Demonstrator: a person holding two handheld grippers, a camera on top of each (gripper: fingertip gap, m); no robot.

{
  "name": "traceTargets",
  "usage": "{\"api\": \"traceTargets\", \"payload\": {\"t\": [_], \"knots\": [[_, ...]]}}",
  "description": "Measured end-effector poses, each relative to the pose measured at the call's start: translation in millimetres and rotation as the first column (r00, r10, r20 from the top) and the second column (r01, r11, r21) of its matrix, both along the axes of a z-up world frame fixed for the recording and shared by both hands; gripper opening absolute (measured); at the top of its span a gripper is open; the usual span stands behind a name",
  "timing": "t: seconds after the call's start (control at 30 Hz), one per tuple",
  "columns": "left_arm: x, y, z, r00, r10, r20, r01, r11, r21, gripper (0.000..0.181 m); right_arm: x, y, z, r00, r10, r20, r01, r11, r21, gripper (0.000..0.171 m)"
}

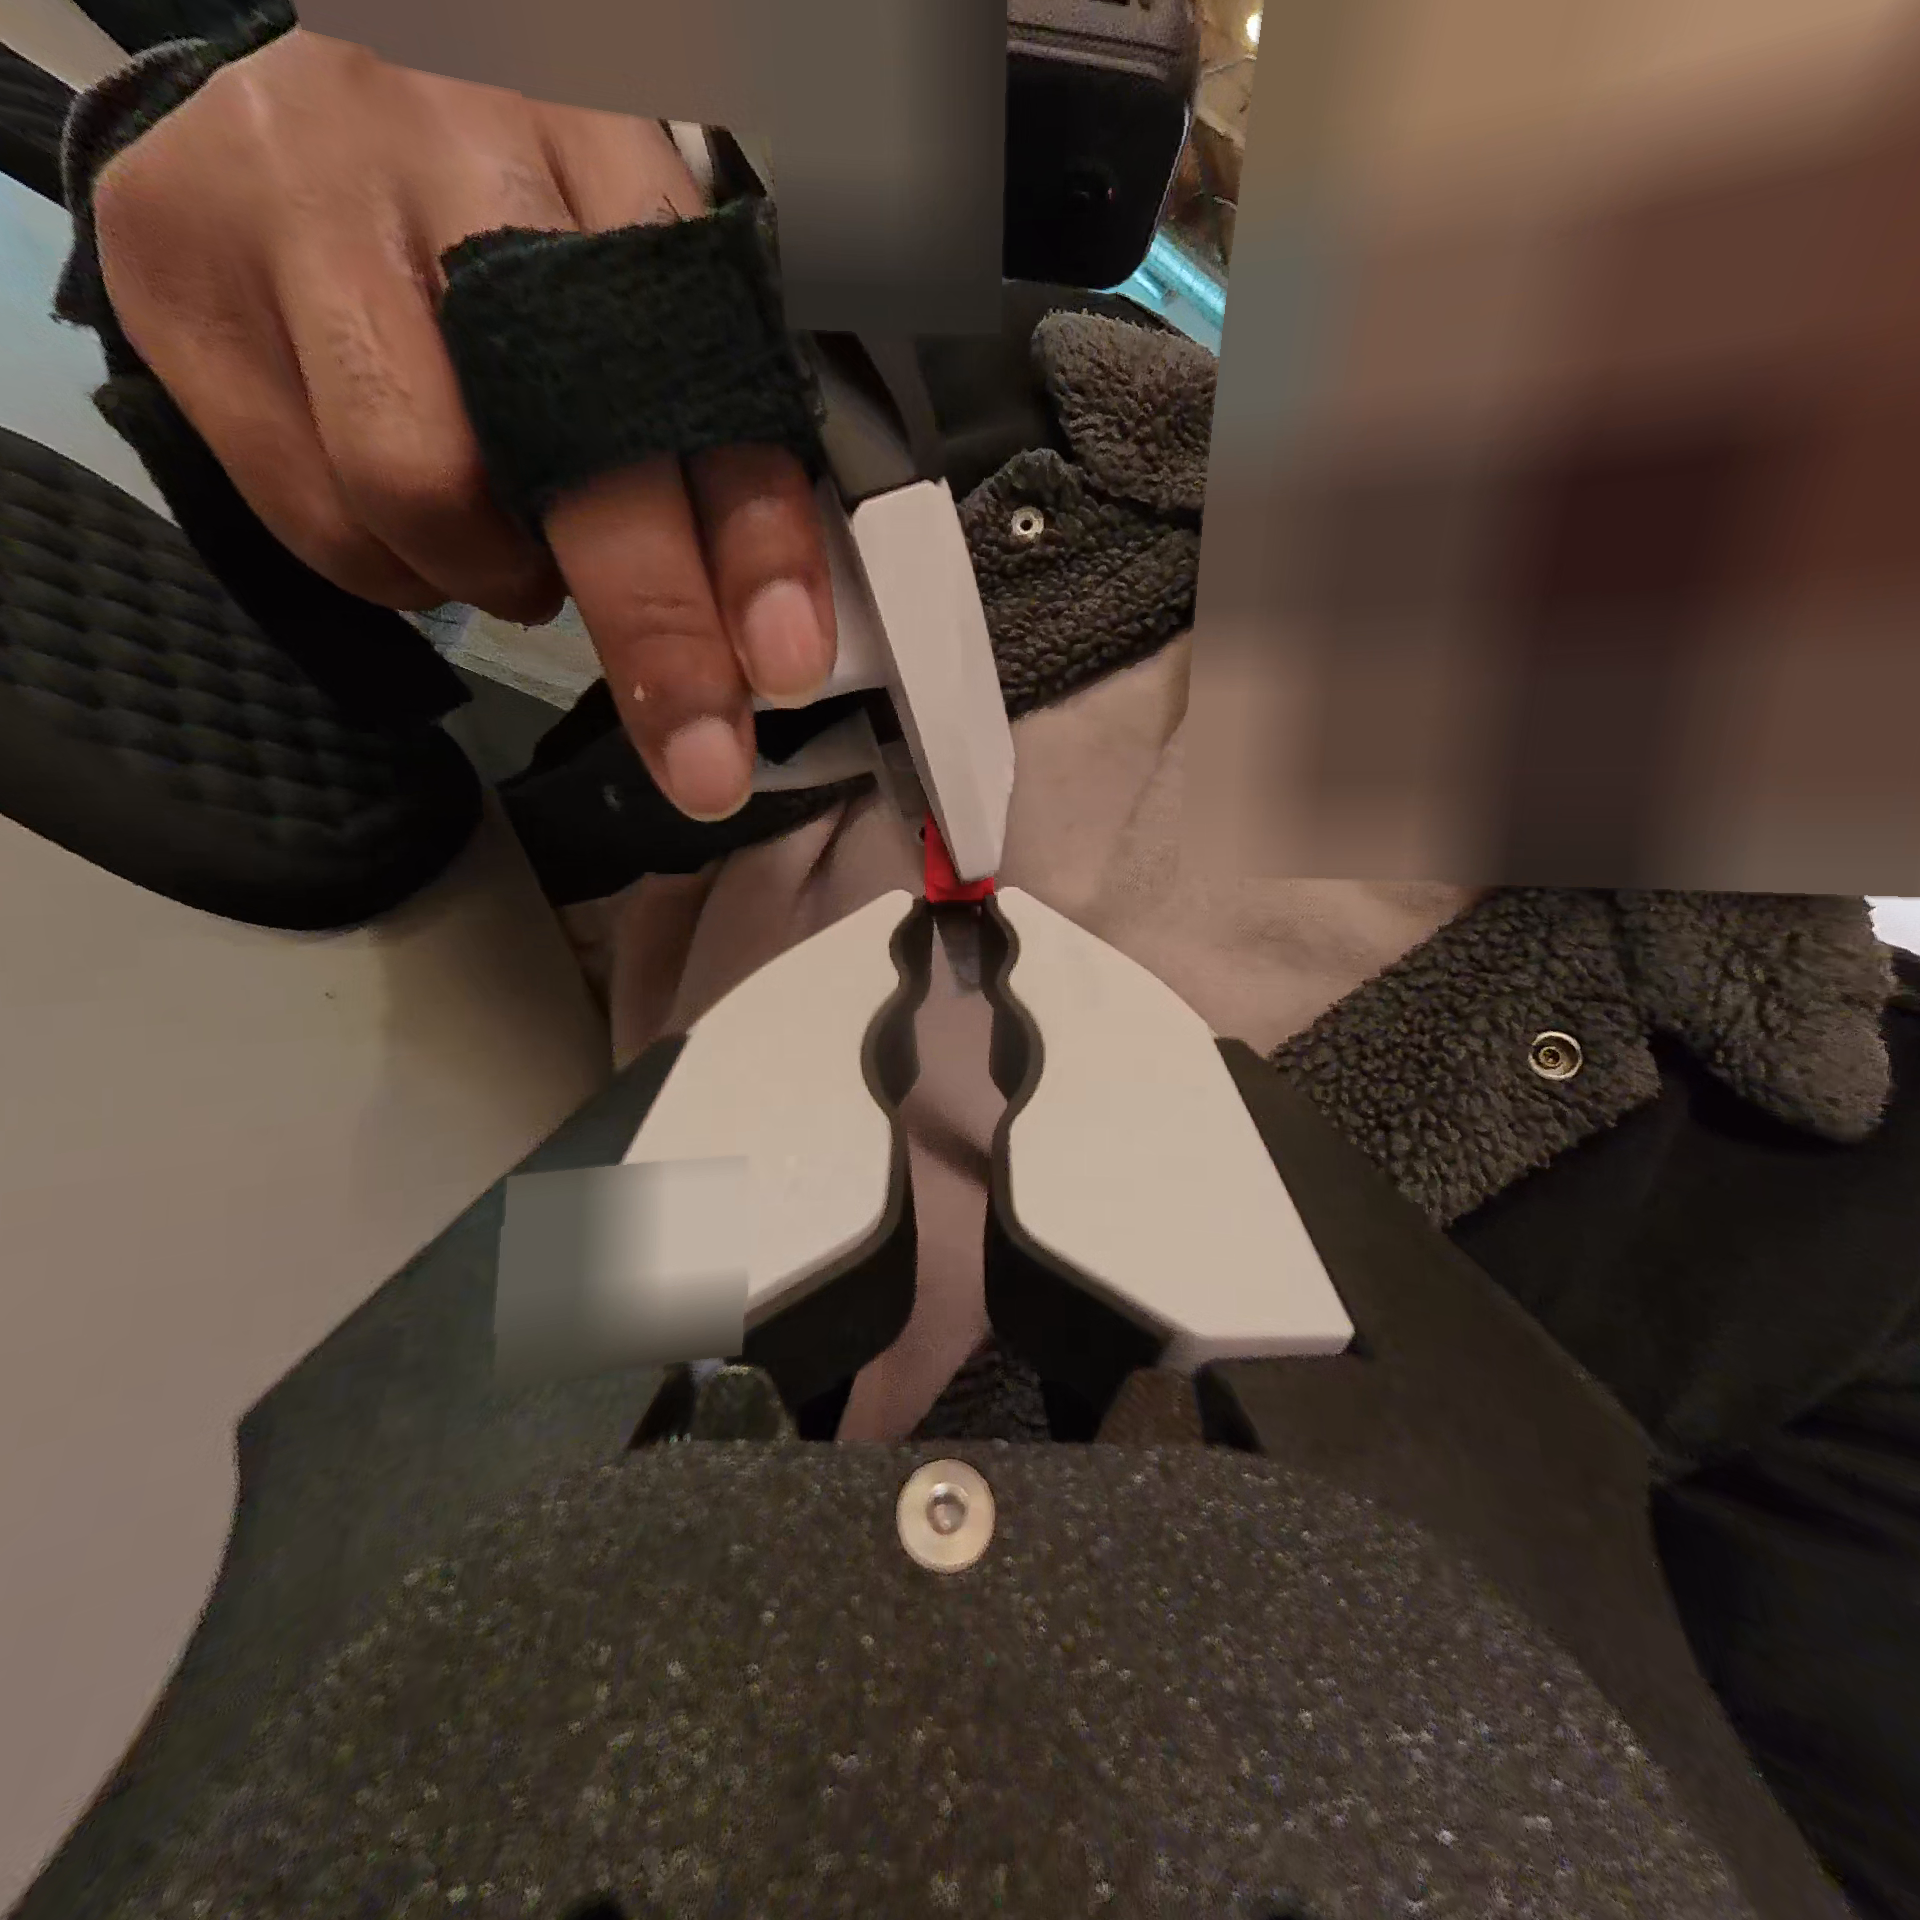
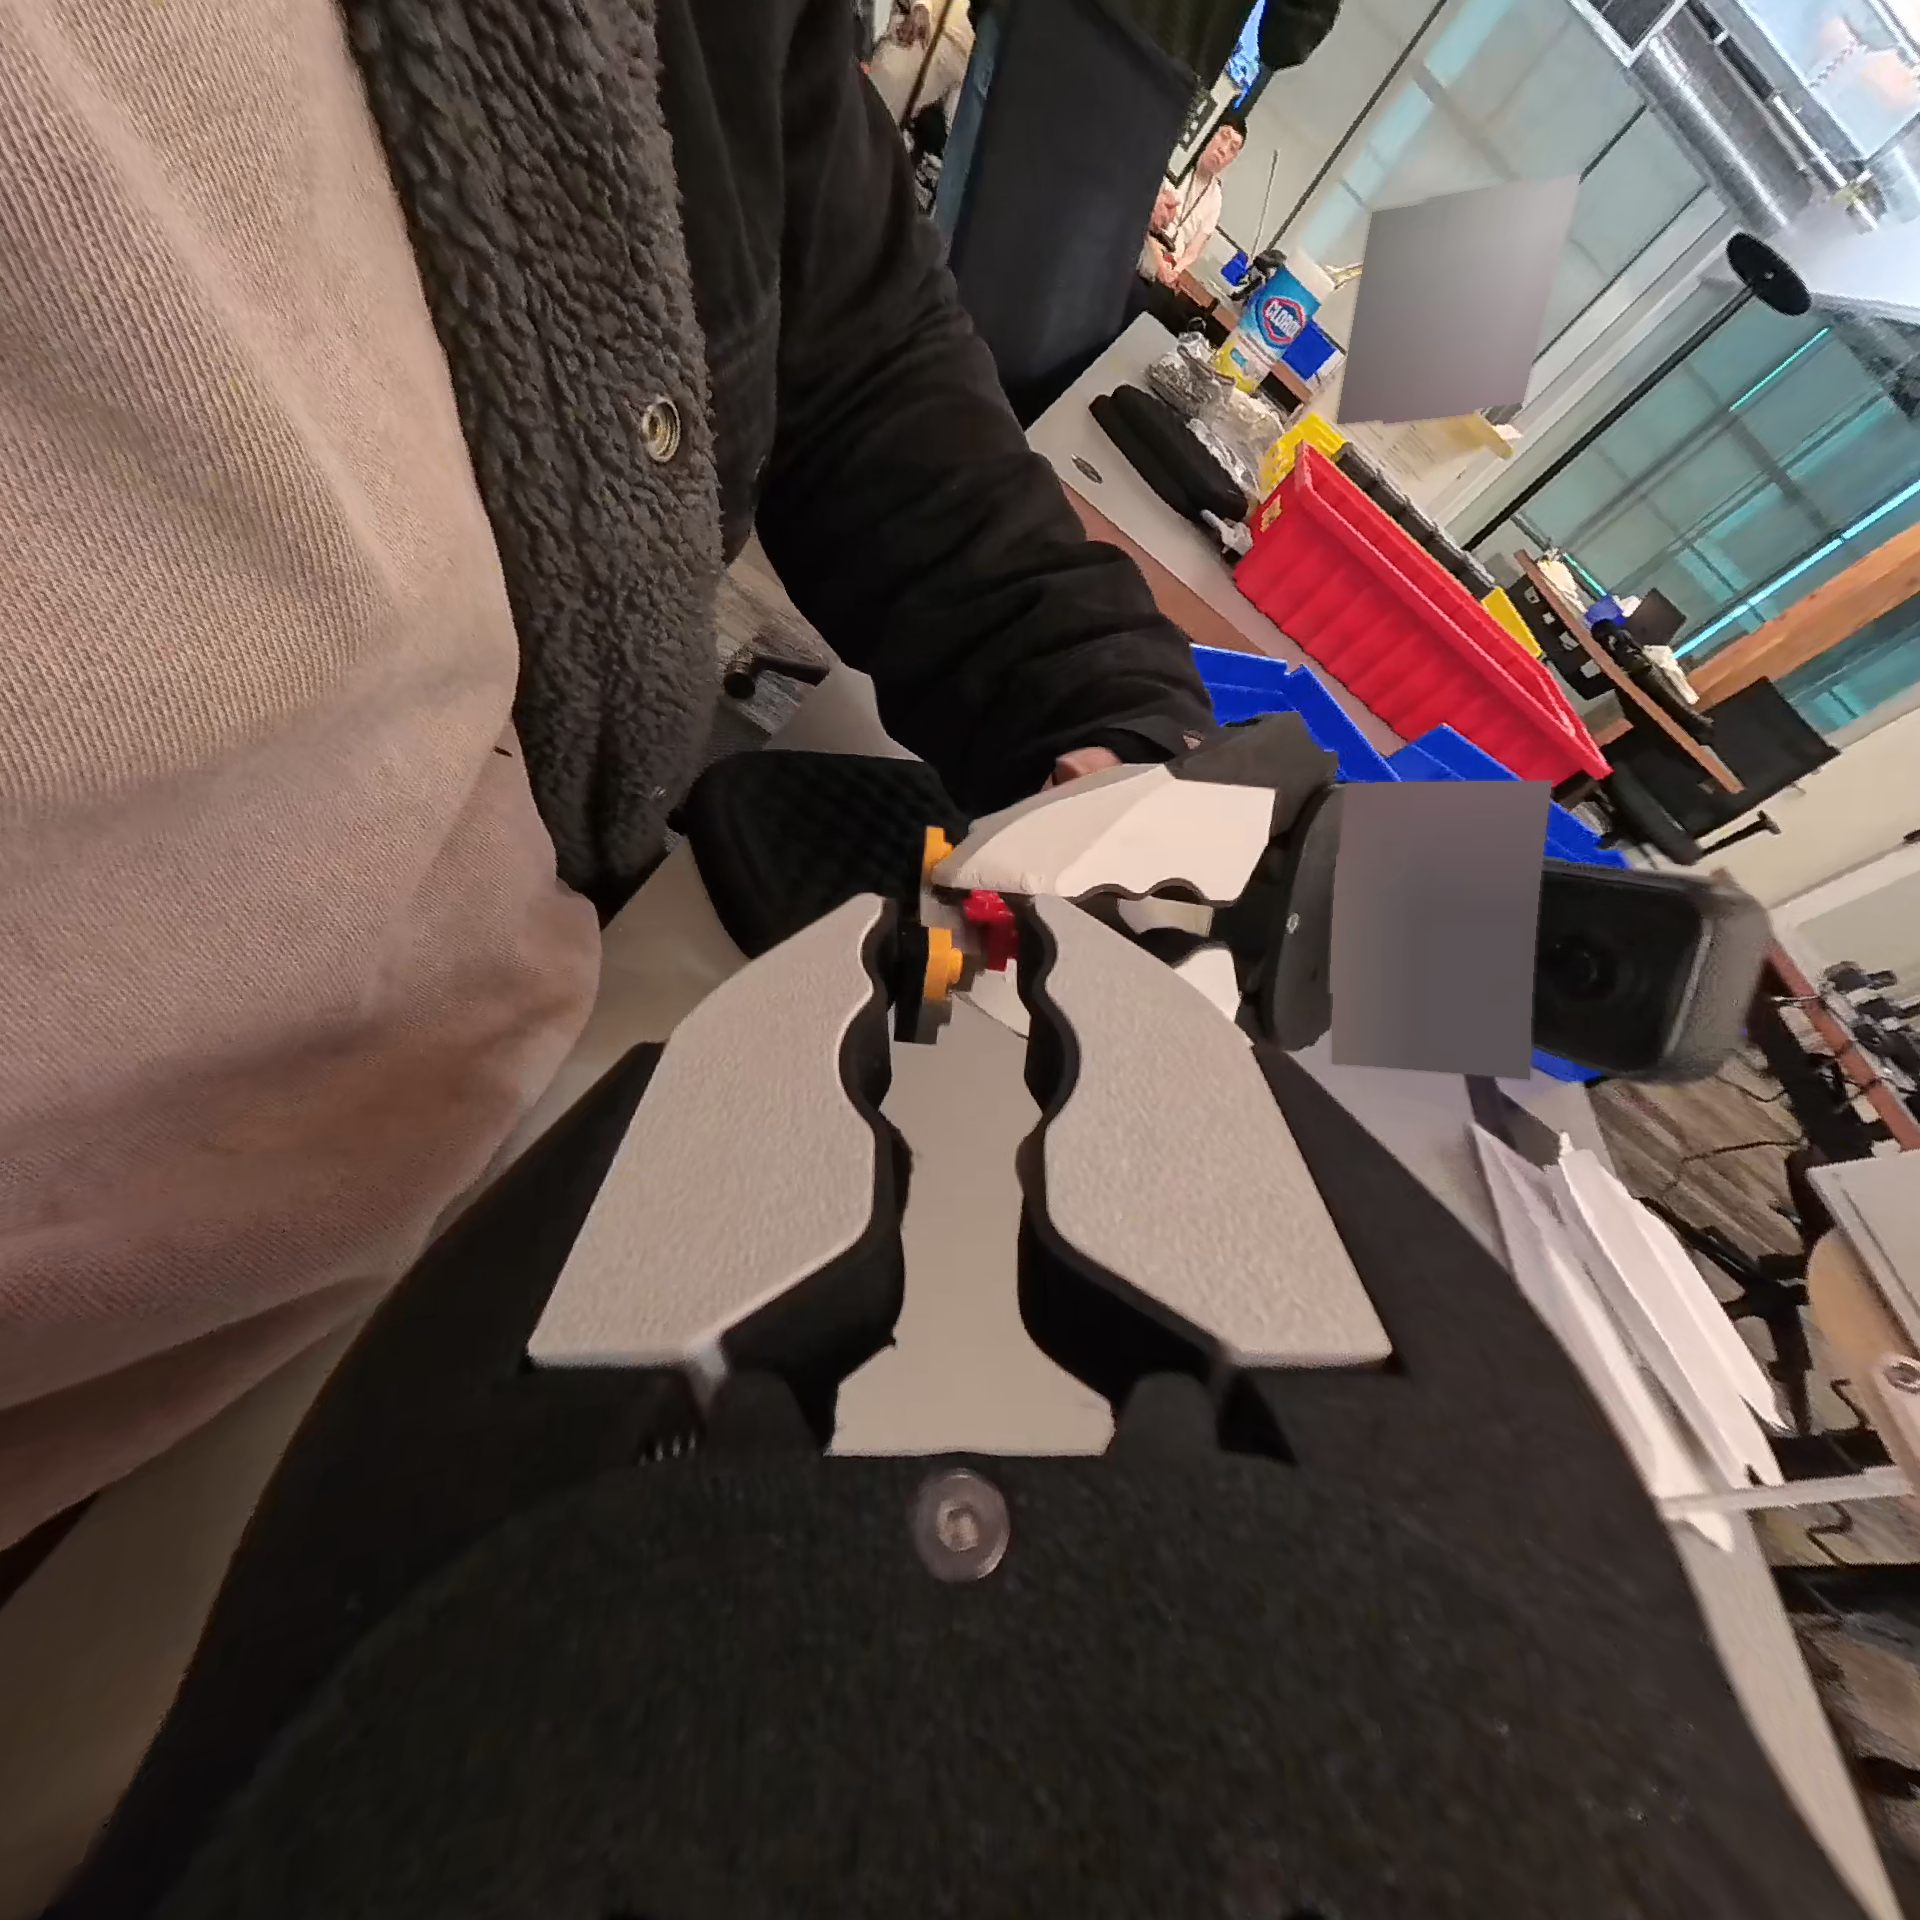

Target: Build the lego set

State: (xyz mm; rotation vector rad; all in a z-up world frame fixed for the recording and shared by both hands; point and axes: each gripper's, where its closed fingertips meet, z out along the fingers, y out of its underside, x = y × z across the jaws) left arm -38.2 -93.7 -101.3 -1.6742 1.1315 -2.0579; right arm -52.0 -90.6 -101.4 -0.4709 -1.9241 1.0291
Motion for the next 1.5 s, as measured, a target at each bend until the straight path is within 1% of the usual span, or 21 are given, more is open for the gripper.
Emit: {"api": "traceTargets", "payload": {"t": [0.17, 0.27, 0.37, 0.5, 0.57, 0.67, 0.73, 0.83, 0.87, 0.93, 1.0, 1.03, 1.13, 1.23, 1.37, 1.5], "knots": [[1, -1, 2, 1.000, 0.002, 0.009, -0.002, 0.997, -0.073, 0.009, 1, -1, 2, 1.000, 0.001, 0.024, 0.001, 0.995, -0.095, 0.020], [1, 8, 2, 0.997, 0.078, 0.003, -0.077, 0.995, -0.063, 0.012, 0, 6, 3, 0.999, -0.040, 0.024, 0.043, 0.989, -0.142, 0.019], [-3, 17, 5, 0.983, 0.182, 0.013, -0.182, 0.983, -0.011, 0.012, 0, 13, 4, 0.998, -0.061, 0.026, 0.066, 0.966, -0.250, 0.019], [-11, 26, 7, 0.948, 0.318, 0.017, -0.318, 0.938, 0.137, 0.014, 0, 24, 4, 0.996, -0.087, 0.032, 0.093, 0.924, -0.371, 0.019], [-14, 30, 10, 0.917, 0.398, 0.029, -0.393, 0.888, 0.241, 0.016, 0, 27, 6, 0.995, -0.093, 0.026, 0.096, 0.905, -0.415, 0.019], [-16, 33, 15, 0.860, 0.508, 0.050, -0.480, 0.771, 0.417, 0.021, 1, 31, 11, 0.995, -0.104, 0.006, 0.096, 0.897, -0.431, 0.019], [-15, 29, 14, 0.848, 0.529, 0.028, -0.466, 0.719, 0.515, 0.029, 0, 36, 16, 0.992, -0.126, -0.019, 0.106, 0.896, -0.431, 0.019], [-12, 33, 9, 0.804, 0.594, 0.011, -0.475, 0.632, 0.613, 0.031, 0, 40, 21, 0.987, -0.155, -0.039, 0.128, 0.912, -0.390, 0.019], [-9, 35, 8, 0.787, 0.617, 0.016, -0.480, 0.595, 0.644, 0.031, -1, 40, 21, 0.986, -0.160, -0.044, 0.132, 0.919, -0.371, 0.019], [-5, 41, 4, 0.754, 0.656, 0.011, -0.460, 0.516, 0.722, 0.022, -2, 38, 22, 0.986, -0.162, -0.048, 0.136, 0.927, -0.349, 0.019], [-2, 43, 3, 0.740, 0.672, 0.024, -0.419, 0.433, 0.798, 0.011, -4, 38, 21, 0.983, -0.175, -0.047, 0.151, 0.934, -0.324, 0.019], [-2, 44, 4, 0.733, 0.679, 0.038, -0.405, 0.392, 0.826, 0.008, -3, 39, 22, 0.982, -0.179, -0.054, 0.152, 0.935, -0.321, 0.019], [-2, 45, 5, 0.724, 0.687, 0.064, -0.372, 0.310, 0.875, 0.008, -2, 39, 23, 0.982, -0.184, -0.049, 0.160, 0.937, -0.310, 0.020], [-2, 46, 3, 0.722, 0.687, 0.088, -0.345, 0.247, 0.906, 0.008, -1, 39, 21, 0.982, -0.184, -0.035, 0.165, 0.939, -0.303, 0.020], [-4, 47, 2, 0.723, 0.683, 0.106, -0.313, 0.187, 0.931, 0.008, 0, 39, 17, 0.984, -0.180, -0.005, 0.170, 0.939, -0.300, 0.021], [-4, 47, 3, 0.725, 0.678, 0.121, -0.332, 0.189, 0.924, 0.008, 0, 40, 19, 0.983, -0.182, -0.011, 0.169, 0.934, -0.314, 0.020]]}}
